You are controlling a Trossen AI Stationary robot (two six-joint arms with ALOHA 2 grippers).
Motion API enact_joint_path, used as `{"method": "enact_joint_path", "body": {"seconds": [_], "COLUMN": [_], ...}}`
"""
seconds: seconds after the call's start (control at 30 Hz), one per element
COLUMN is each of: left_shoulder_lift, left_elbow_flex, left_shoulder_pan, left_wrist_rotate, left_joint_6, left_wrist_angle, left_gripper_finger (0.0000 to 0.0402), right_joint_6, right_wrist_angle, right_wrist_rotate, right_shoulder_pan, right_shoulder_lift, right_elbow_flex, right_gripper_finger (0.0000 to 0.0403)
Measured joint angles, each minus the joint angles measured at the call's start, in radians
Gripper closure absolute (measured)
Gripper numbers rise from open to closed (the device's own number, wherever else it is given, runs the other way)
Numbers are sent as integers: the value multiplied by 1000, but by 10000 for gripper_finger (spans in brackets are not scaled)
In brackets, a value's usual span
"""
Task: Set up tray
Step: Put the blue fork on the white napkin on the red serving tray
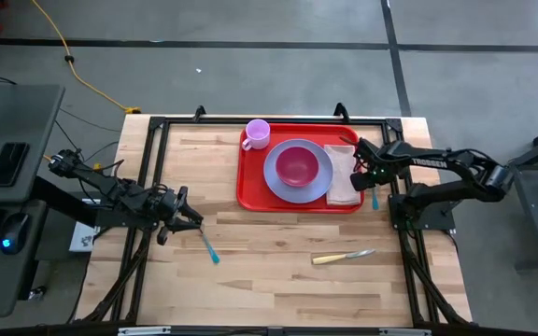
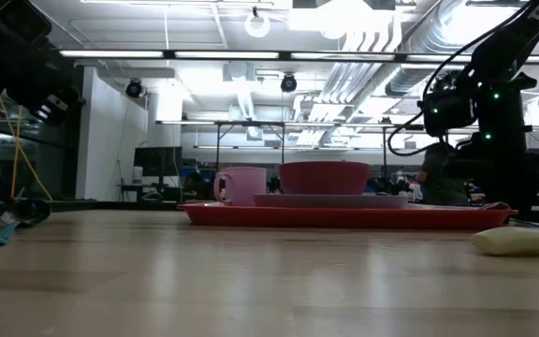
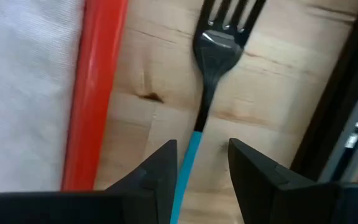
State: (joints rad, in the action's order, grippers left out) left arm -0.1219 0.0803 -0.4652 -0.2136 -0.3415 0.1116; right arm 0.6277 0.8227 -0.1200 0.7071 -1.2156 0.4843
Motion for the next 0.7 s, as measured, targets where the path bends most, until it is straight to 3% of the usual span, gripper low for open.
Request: {"method": "enact_joint_path", "body": {"seconds": [0.7], "left_shoulder_lift": [0], "left_elbow_flex": [0], "left_shoulder_pan": [0], "left_wrist_rotate": [-18], "left_joint_6": [0], "left_wrist_angle": [20], "left_gripper_finger": [236], "right_joint_6": [99], "right_wrist_angle": [-87], "right_wrist_rotate": [-15], "right_shoulder_pan": [0], "right_shoulder_lift": [-2], "right_elbow_flex": [-10], "right_gripper_finger": [279]}}
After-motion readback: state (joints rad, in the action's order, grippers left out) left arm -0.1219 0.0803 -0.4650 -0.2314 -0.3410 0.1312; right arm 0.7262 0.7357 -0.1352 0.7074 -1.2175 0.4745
